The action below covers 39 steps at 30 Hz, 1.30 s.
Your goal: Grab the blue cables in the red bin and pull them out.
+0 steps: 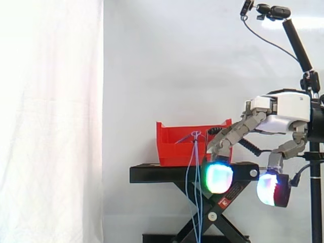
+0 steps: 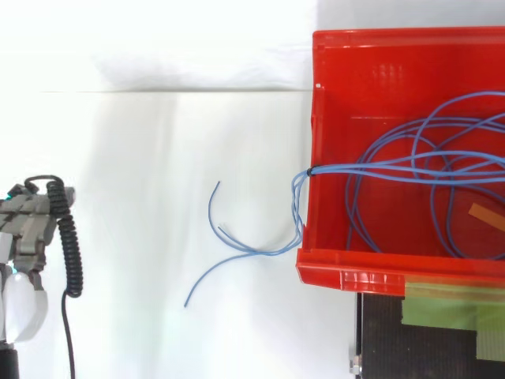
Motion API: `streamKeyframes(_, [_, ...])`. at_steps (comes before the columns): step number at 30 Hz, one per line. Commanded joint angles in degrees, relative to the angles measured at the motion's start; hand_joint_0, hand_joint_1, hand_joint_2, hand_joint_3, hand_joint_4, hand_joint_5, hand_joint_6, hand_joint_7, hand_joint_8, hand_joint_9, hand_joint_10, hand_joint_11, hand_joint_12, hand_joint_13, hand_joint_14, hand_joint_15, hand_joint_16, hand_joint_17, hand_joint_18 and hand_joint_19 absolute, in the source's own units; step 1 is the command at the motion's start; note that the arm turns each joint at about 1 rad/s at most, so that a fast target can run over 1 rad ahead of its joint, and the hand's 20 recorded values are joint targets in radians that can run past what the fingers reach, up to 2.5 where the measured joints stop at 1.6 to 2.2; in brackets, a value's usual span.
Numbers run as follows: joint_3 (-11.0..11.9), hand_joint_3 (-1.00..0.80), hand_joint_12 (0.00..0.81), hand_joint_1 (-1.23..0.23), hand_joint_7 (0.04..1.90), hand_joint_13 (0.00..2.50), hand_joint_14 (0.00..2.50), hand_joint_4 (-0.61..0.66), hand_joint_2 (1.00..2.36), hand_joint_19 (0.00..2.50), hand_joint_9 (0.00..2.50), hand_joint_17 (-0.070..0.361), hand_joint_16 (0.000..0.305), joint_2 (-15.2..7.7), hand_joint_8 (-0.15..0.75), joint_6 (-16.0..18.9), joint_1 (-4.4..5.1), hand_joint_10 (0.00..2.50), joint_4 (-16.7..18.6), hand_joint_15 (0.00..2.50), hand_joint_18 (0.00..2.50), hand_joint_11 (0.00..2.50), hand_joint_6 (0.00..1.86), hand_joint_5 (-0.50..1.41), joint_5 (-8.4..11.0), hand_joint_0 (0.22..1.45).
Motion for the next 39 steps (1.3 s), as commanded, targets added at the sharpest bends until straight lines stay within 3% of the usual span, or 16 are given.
streamKeyframes(1, [0.0, -1.00, 0.355, -1.03, 0.65, 0.79, 0.03, 0.14, 1.00, 0.46, 0.84, 0.105, 0.047, -0.1, 0.247, -31.6, 0.42, 0.02, 0.1, 0.75, 0.53, 1.06, 0.01, 0.70, 1.77, 0.74])
streamKeyframes(4, [0.0, -1.00, 0.354, -1.02, 0.66, 0.79, 0.02, 0.13, 1.00, 0.46, 0.84, 0.105, 0.047, -0.1, 0.246, -36.3, 0.69, 0.03, 2.0, 0.74, 0.53, 1.06, 0.01, 0.70, 3.80, 0.74])
streamKeyframes(9, [0.1, -1.00, 0.355, -1.02, 0.65, 0.78, 0.03, 0.14, 1.00, 0.46, 0.84, 0.104, 0.046, -0.1, 0.247, -41.3, 0.78, 0.02, 4.4, 0.74, 0.53, 1.05, 0.01, 0.70, 4.94, 0.74])
streamKeyframes(18, [4.6, -1.00, 0.354, -1.02, 0.66, 0.78, 0.03, 0.14, 1.00, 0.46, 0.84, 0.105, 0.047, -0.1, 0.249, -53.7, -0.19, 0.02, 4.8, 0.73, 0.52, 1.05, 0.01, 0.71, 5.55, 0.74])
streamKeyframes(23, [4.7, -1.00, 0.351, -1.02, 0.66, 0.76, 0.03, 0.10, 1.00, 0.47, 0.84, 0.105, 0.046, -0.1, 0.246, -61.7, -1.42, 0.02, 9.9, 0.70, 0.52, 1.04, 0.01, 0.72, 6.08, 0.74])
streamKeyframes(29, [4.7, -1.00, 0.345, -1.02, 0.65, 0.75, 0.02, 0.04, 1.00, 0.47, 0.82, 0.104, 0.046, -0.1, 0.232, -62.6, -2.30, 0.02, 10.1, 0.69, 0.51, 1.03, 0.01, 0.73, 5.99, 0.75])
streamKeyframes(34, [4.7, -1.00, 0.347, -1.02, 0.65, 0.74, 0.02, 0.03, 1.00, 0.47, 0.82, 0.103, 0.046, -1.7, 0.232, -62.4, -3.79, 0.02, 7.7, 0.68, 0.51, 1.02, 0.01, 0.73, 5.38, 0.75])
streamKeyframes(35, [4.7, -1.00, 0.342, -1.02, 0.64, 0.73, 0.02, 0.03, 1.00, 0.47, 0.82, 0.103, 0.046, -3.0, 0.232, -61.6, -4.50, 0.03, 7.1, 0.68, 0.51, 1.02, 0.01, 0.73, 4.85, 0.75])
streamKeyframes(39, [5.2, -1.00, 0.345, -1.02, 0.64, 0.73, 0.02, 0.03, 1.00, 0.47, 0.82, 0.102, 0.045, -4.0, 0.234, -58.0, -5.20, 0.02, 5.6, 0.67, 0.50, 1.02, 0.01, 0.73, 3.80, 0.75])
